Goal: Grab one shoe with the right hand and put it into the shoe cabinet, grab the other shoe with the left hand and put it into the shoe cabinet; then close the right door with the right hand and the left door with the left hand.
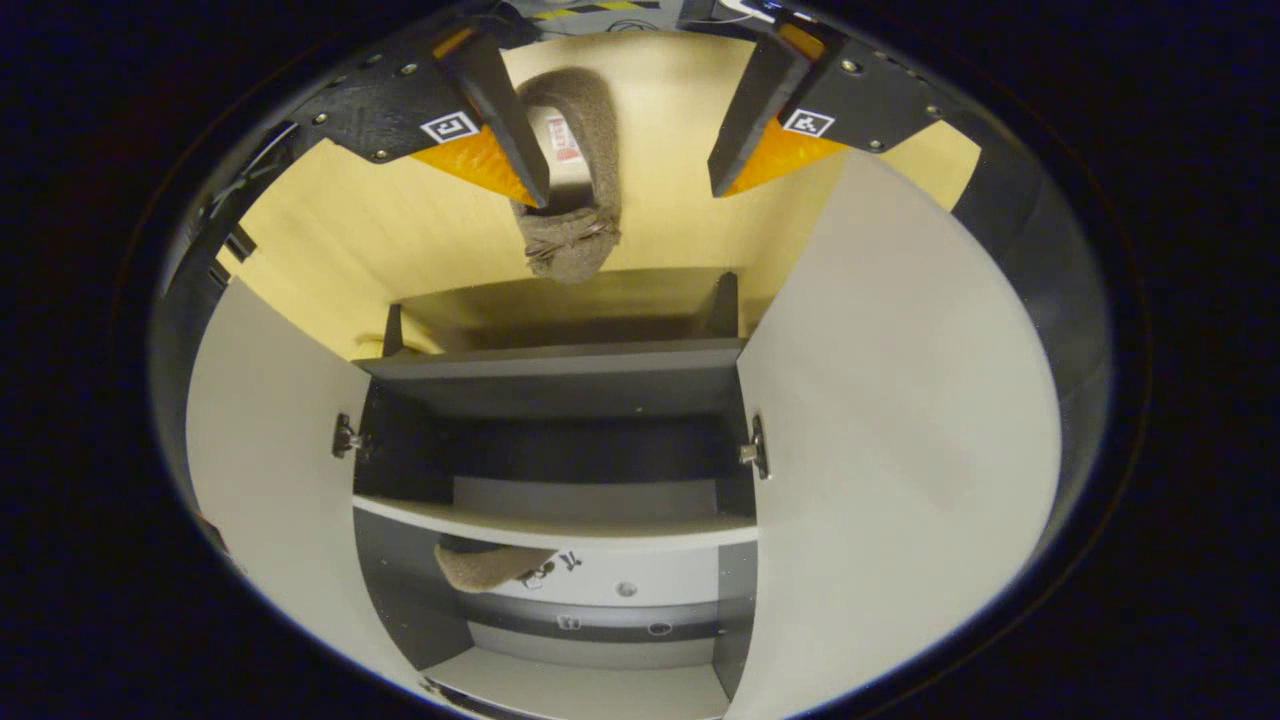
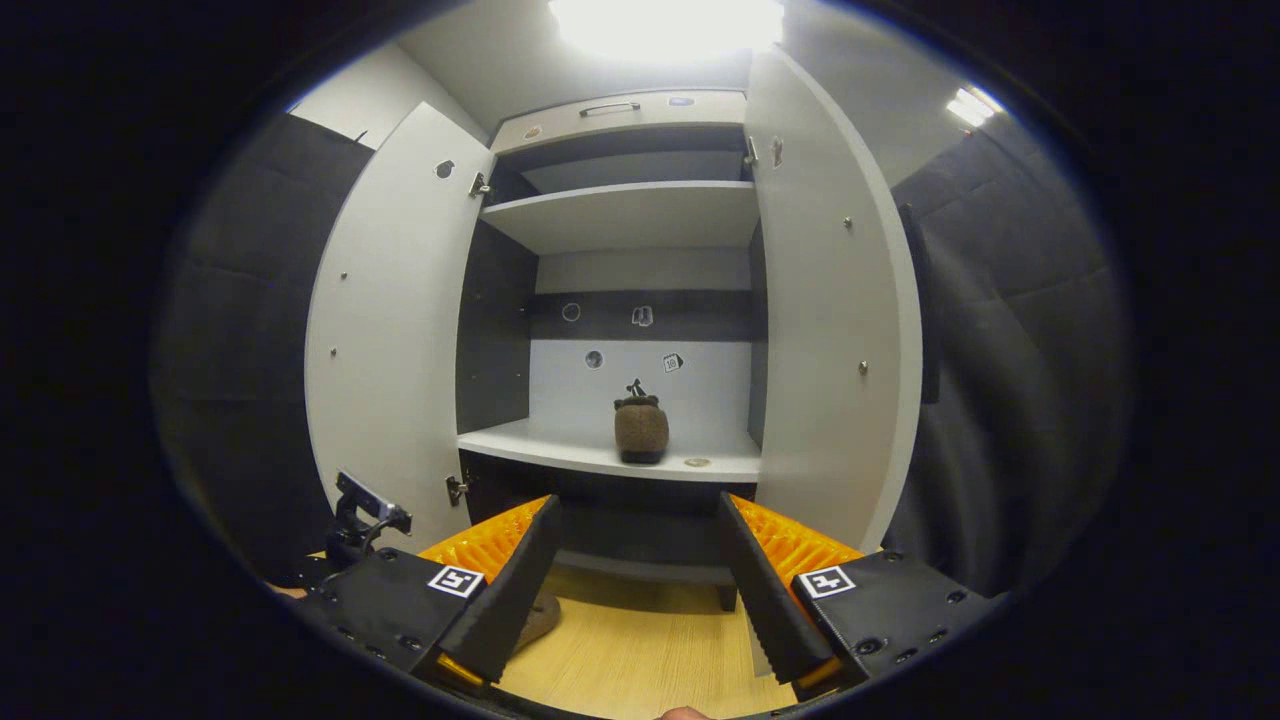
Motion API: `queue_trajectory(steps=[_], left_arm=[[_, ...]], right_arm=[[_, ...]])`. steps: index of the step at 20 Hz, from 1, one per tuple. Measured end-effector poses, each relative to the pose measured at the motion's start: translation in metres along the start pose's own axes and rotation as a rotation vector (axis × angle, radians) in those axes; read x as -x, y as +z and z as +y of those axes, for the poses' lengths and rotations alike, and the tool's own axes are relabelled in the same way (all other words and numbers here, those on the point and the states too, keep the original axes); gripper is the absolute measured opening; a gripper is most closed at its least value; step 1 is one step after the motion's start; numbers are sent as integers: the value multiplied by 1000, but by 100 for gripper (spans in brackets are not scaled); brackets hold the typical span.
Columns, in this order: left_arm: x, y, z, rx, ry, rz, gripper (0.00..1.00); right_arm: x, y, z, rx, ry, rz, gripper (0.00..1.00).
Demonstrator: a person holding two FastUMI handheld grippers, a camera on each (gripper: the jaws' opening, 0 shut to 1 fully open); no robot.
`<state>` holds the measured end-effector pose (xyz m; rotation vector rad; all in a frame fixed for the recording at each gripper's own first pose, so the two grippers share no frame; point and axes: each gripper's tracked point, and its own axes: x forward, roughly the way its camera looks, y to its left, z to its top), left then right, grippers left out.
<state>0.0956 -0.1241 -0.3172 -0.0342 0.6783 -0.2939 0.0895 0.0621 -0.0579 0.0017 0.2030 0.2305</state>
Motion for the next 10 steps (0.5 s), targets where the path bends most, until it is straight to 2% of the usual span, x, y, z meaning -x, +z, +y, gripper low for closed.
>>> queue_trajectory(steps=[7,8,9,10], left_arm=[[-47,-39,-2,-20,12,134,93],[-54,-45,1,-32,22,148,96],[-58,-49,0,-32,18,162,85],[-59,-53,-4,-18,7,173,83]], right_arm=[[2,-15,-25,8,-52,44,98],[2,-19,-30,11,-66,54,98],[2,-21,-33,13,-75,65,98],[2,-24,-33,15,-79,75,98]])
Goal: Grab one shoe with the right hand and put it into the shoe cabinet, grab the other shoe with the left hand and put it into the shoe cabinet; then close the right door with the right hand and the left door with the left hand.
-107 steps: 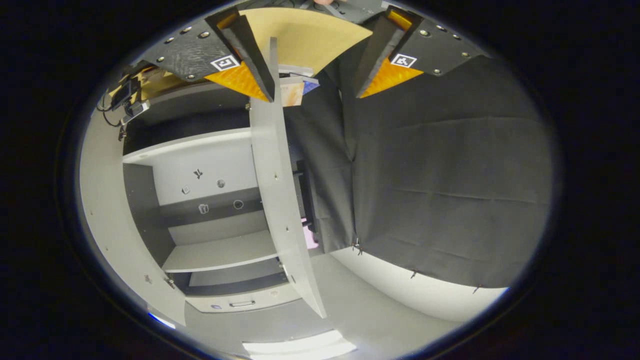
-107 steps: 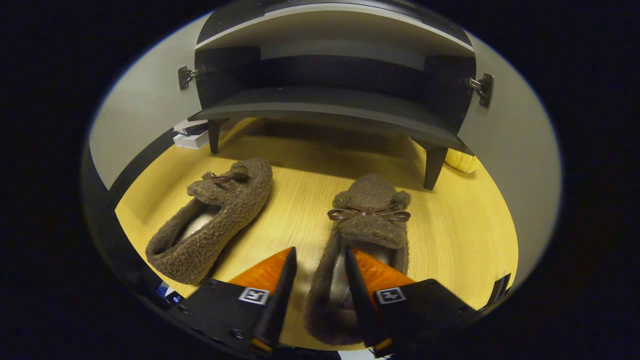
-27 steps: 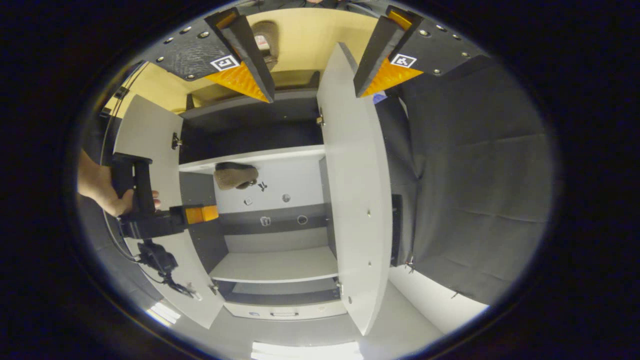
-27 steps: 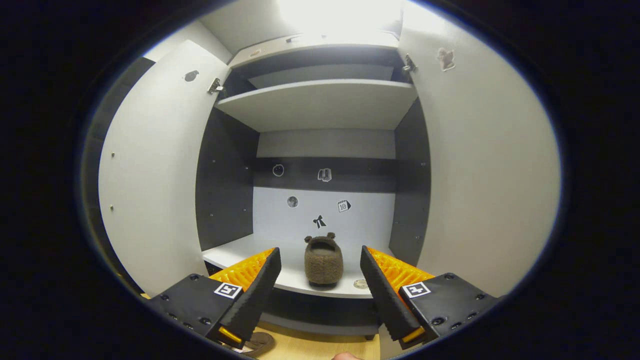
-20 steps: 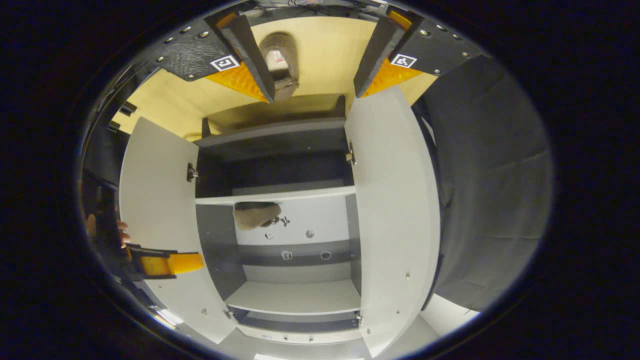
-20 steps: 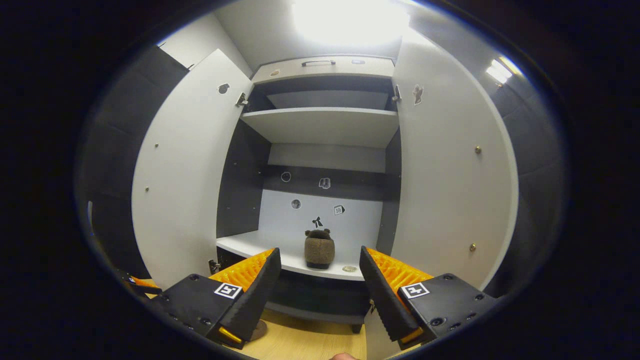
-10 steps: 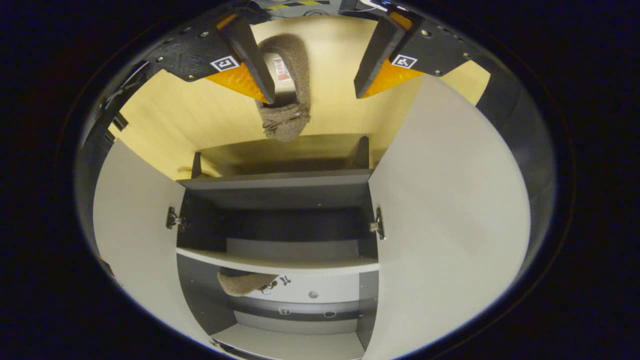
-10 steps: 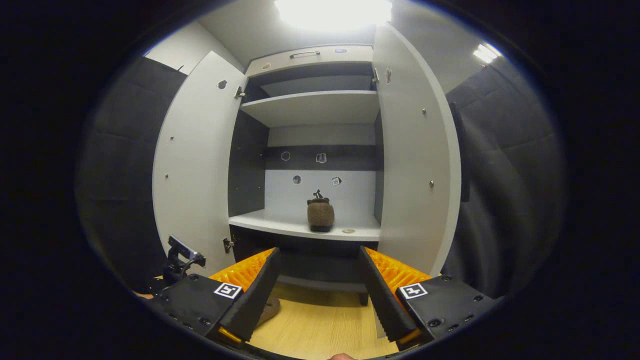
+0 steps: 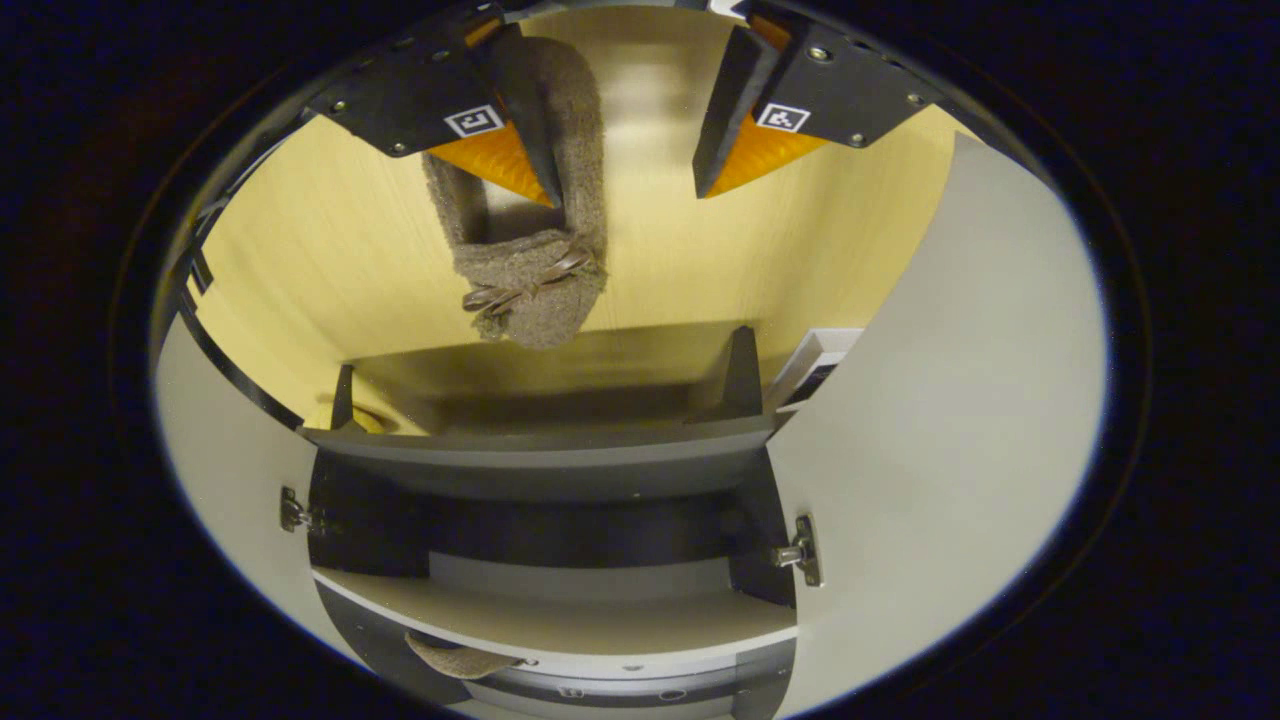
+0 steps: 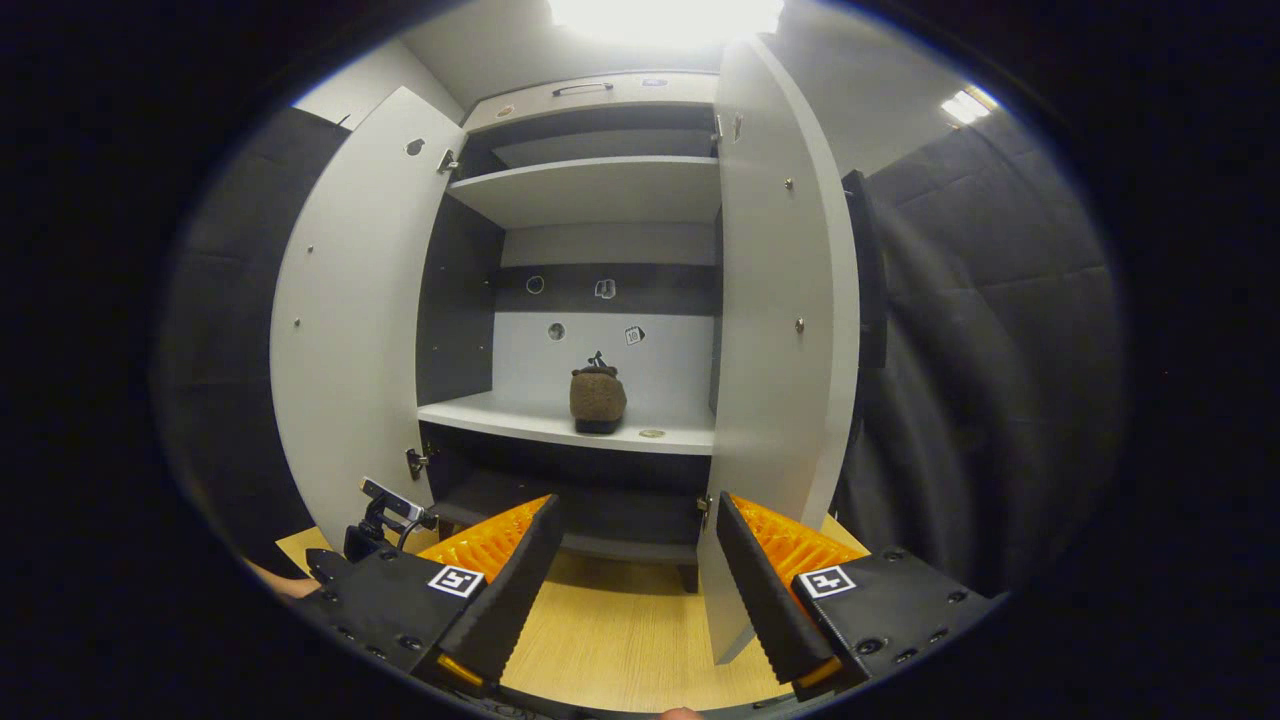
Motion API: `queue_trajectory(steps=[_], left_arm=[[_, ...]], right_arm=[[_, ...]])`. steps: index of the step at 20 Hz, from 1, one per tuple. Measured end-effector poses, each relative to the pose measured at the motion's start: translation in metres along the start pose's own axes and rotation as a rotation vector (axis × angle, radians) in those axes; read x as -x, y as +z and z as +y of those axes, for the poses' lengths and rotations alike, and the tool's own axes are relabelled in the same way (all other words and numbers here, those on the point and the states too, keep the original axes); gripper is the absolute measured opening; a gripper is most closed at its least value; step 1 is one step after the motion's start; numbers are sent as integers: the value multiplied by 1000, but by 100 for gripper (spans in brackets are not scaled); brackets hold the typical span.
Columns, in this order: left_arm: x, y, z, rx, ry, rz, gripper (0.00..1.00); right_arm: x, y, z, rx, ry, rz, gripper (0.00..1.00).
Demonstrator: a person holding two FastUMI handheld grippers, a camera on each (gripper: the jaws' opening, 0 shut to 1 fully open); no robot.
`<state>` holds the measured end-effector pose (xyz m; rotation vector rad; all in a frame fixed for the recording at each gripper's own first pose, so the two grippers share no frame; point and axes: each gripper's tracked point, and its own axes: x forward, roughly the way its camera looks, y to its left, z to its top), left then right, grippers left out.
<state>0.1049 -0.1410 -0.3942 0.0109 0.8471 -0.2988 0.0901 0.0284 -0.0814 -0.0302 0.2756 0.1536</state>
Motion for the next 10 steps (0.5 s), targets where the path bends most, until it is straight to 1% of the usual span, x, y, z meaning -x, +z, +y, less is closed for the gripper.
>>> queue_trajectory(steps=[1,2,3,4,5,6,7,8,9,10], left_arm=[[-3,-4,-2,9,-2,14,63],[-5,-10,-2,7,-5,40,67],[-10,-12,-10,26,-46,58,69],[-6,-11,-15,62,-59,68,51],[-3,-8,-15,72,-57,81,27],[-9,-8,-18,63,-45,76,25],[-11,-7,-18,45,-38,69,17],[-11,-6,-18,28,-32,63,7],[-10,-4,-18,32,-33,59,2],[-5,-3,-19,53,-32,59,2]], right_arm=[[0,-1,0,1,-1,4,98],[-1,-3,0,3,0,9,98],[-1,-4,2,3,4,14,98],[-1,-6,3,1,9,20,98],[-2,-7,4,-1,15,24,98],[-2,-9,7,-4,20,29,98],[-3,-9,7,-8,23,32,98],[-3,-8,8,-14,27,33,98],[-3,-8,9,-17,29,34,98],[-3,-8,8,-17,27,36,98]])
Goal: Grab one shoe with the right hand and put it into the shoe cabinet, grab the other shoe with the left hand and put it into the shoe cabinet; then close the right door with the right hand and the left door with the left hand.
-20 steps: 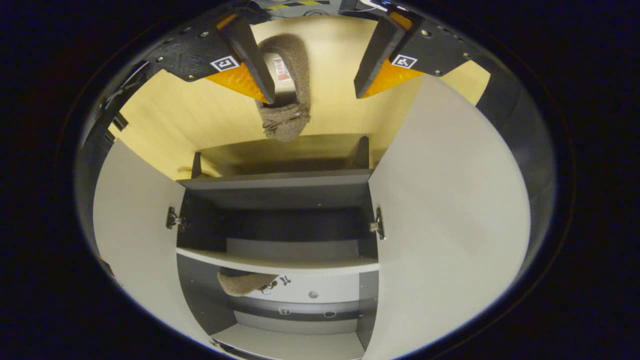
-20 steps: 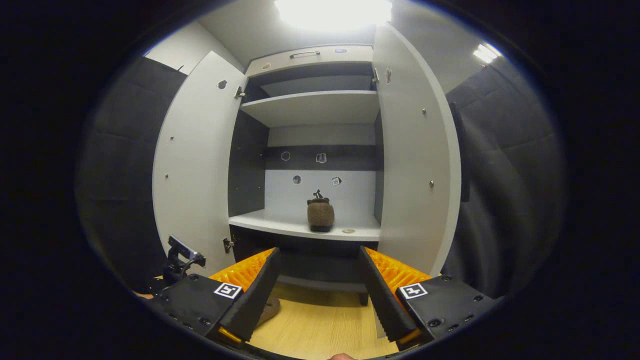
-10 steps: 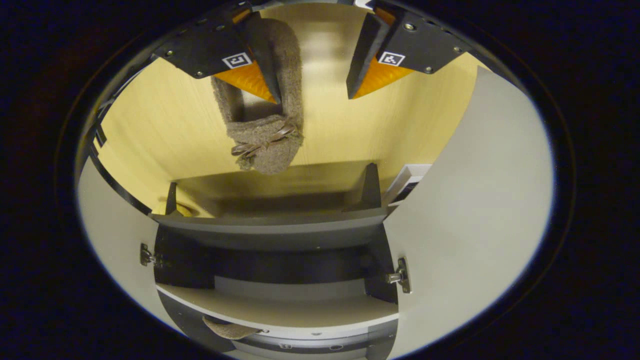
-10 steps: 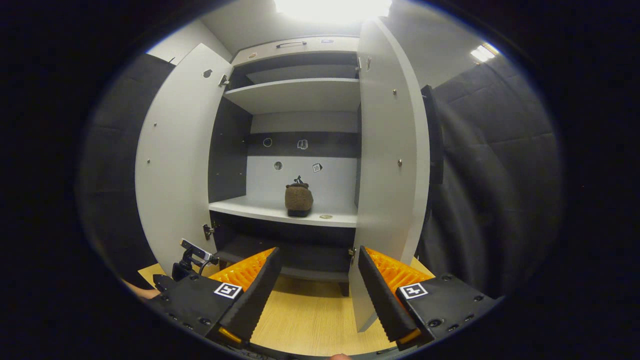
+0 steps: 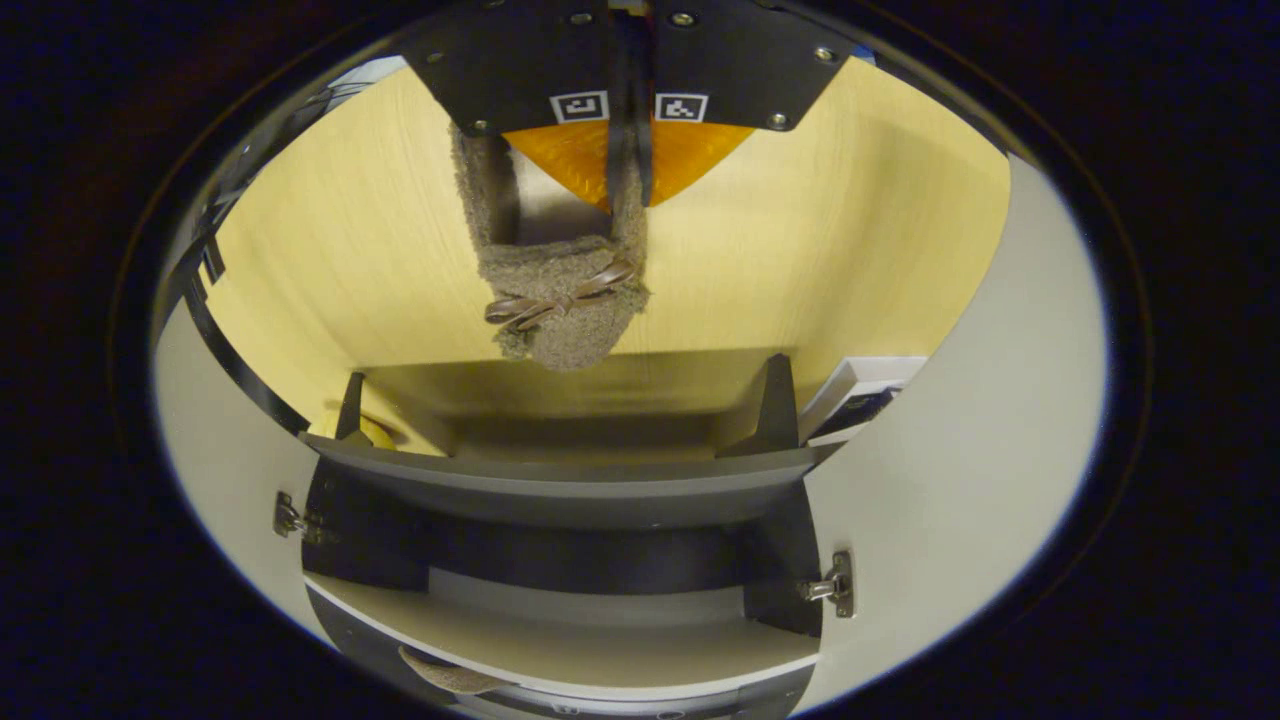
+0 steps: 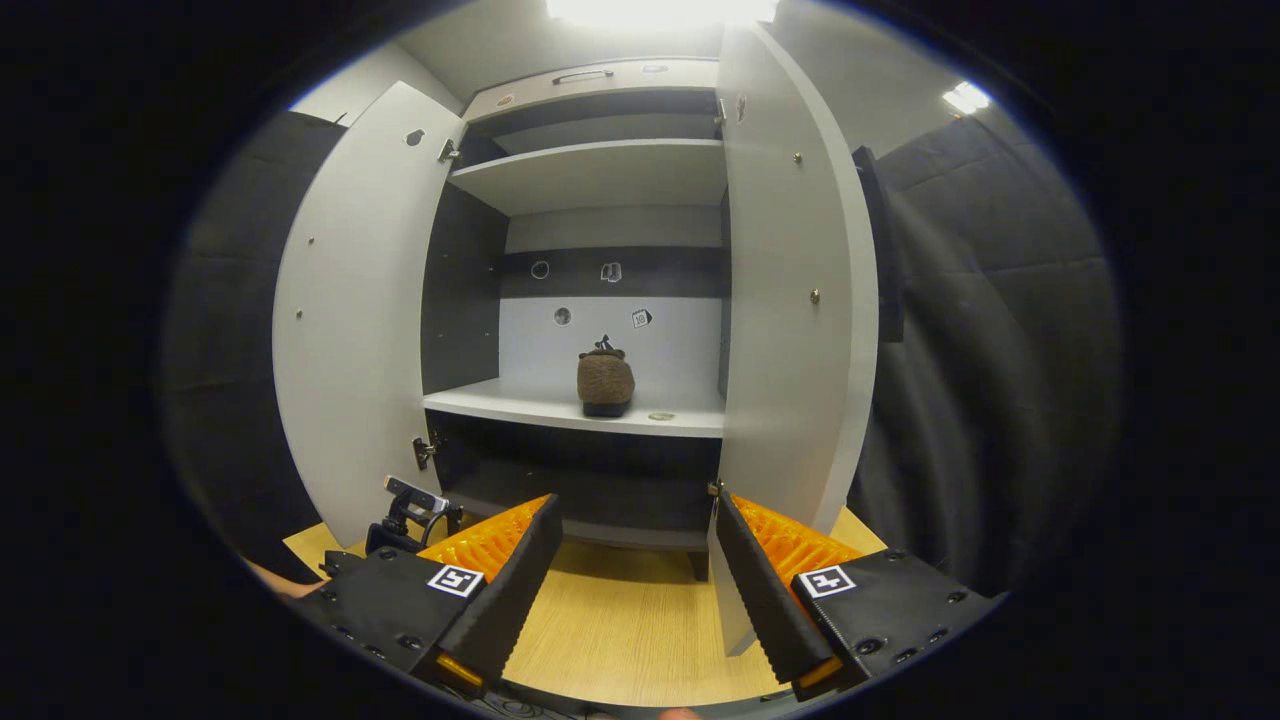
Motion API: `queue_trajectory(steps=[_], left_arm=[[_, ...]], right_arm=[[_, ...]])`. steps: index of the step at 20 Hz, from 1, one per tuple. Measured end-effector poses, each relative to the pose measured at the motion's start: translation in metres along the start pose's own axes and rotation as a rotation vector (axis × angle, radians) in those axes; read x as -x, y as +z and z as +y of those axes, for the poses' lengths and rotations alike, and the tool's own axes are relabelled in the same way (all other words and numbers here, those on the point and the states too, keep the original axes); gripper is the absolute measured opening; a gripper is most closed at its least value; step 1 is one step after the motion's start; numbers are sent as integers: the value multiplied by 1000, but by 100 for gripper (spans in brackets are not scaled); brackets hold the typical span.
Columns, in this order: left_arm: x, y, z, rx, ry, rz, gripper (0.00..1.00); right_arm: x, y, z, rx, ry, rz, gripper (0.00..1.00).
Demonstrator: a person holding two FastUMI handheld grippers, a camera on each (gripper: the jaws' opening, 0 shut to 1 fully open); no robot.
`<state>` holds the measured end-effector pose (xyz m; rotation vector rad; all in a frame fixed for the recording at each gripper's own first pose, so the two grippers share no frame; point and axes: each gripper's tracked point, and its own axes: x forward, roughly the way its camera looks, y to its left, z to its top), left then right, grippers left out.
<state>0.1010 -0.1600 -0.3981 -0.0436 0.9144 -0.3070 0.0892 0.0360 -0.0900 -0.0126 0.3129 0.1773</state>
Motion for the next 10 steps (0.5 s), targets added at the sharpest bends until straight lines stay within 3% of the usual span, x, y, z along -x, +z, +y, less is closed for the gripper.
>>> queue_trajectory(steps=[3,10], left_arm=[[7,23,6,54,14,-64,1],[45,76,-5,33,-32,-193,1]], right_arm=[[2,4,-2,1,-7,-6,97],[7,5,4,-11,9,-10,97]])
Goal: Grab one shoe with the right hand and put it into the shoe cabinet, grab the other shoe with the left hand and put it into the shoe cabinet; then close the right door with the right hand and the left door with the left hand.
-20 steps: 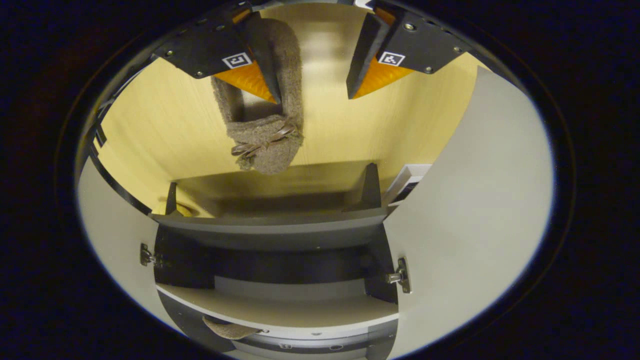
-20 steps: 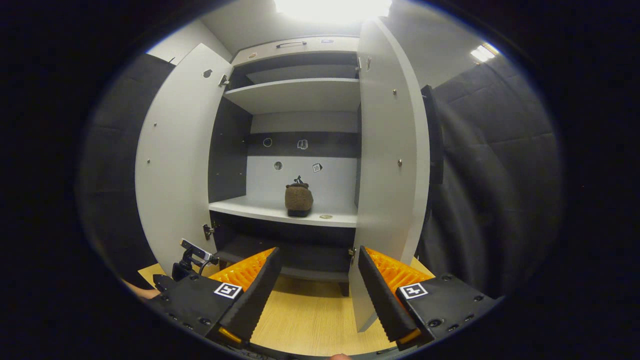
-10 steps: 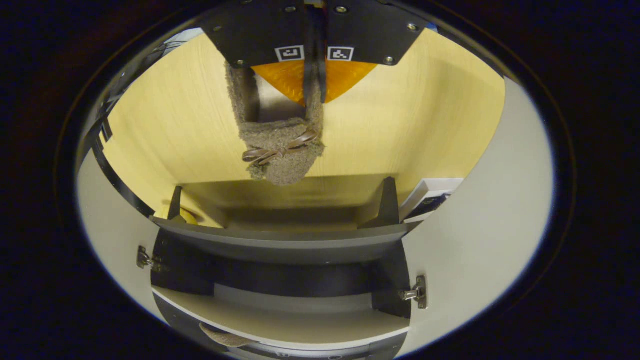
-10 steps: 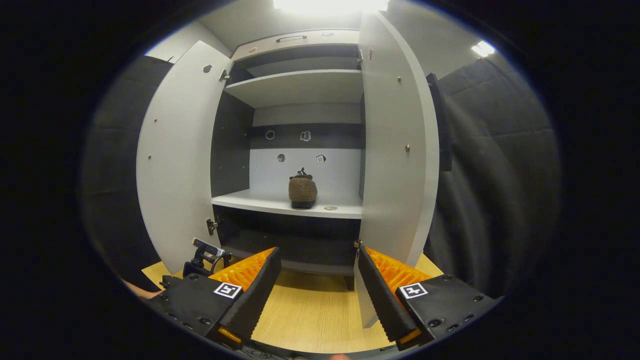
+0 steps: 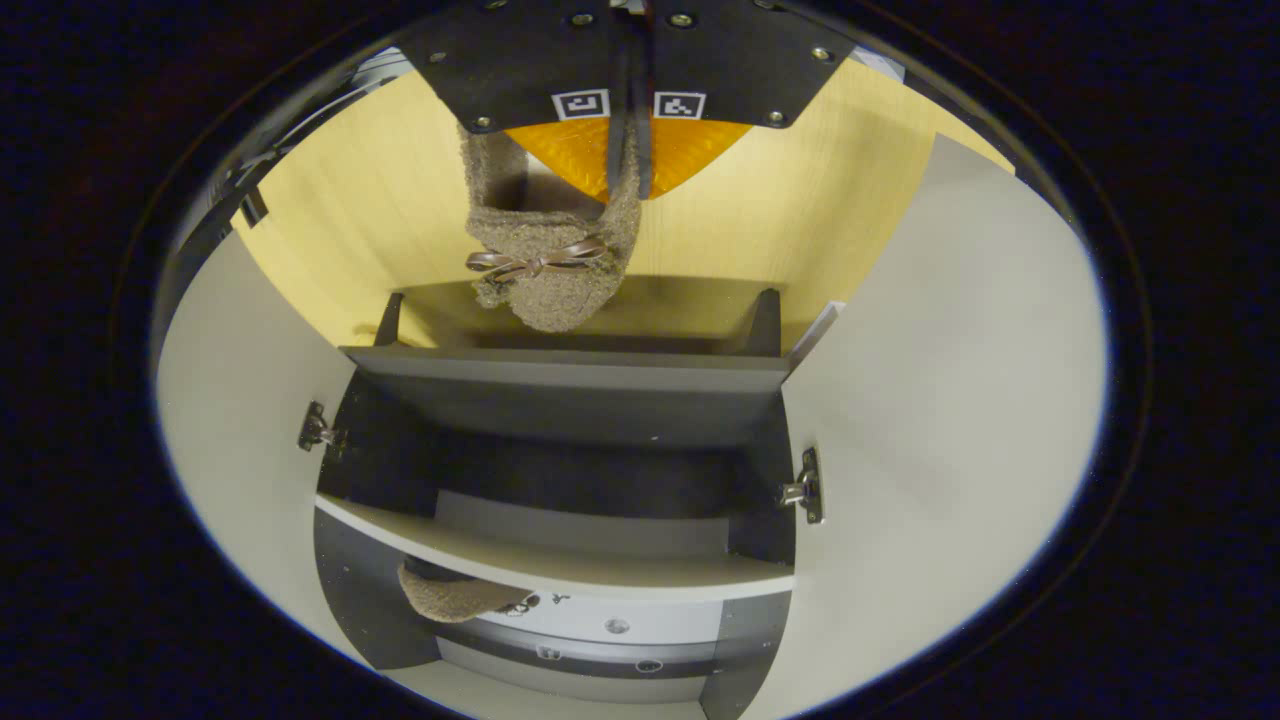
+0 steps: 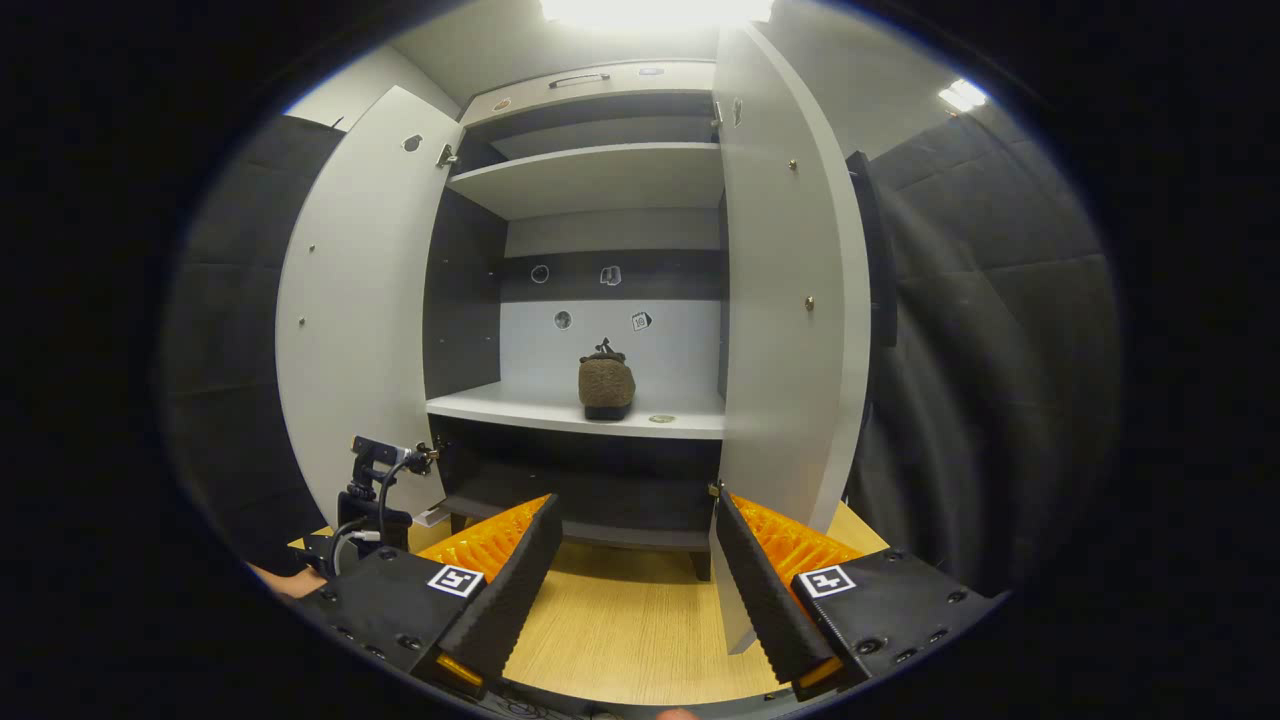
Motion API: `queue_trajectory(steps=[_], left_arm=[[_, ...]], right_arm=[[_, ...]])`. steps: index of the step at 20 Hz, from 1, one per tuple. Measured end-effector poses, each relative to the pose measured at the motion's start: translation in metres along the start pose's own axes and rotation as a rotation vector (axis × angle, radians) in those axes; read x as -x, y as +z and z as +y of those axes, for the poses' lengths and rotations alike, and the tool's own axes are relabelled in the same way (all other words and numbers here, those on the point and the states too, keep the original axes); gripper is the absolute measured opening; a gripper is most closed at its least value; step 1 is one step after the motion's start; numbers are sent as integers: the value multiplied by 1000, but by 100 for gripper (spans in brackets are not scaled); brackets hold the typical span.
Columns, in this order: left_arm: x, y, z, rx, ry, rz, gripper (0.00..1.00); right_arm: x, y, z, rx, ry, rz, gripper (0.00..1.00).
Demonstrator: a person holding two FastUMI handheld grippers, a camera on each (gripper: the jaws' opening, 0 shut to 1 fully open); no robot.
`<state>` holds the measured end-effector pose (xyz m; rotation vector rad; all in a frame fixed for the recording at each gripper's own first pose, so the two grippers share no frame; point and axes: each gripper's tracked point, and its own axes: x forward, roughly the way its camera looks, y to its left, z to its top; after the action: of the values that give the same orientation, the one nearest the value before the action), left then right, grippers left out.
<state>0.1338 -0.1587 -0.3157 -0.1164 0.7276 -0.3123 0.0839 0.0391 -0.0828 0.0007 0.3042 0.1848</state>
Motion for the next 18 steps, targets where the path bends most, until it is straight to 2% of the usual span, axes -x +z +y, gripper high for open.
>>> queue_trajectory(steps=[6,11,15,18], left_arm=[[38,66,2,1,23,-112,1],[70,138,2,3,34,-258,1],[92,174,7,25,45,-328,1],[91,205,4,37,42,-362,1]], right_arm=[[6,6,7,7,17,-22,97],[11,5,7,-4,22,-22,98],[12,7,8,-7,28,-32,97],[14,5,11,-9,39,-33,98]])
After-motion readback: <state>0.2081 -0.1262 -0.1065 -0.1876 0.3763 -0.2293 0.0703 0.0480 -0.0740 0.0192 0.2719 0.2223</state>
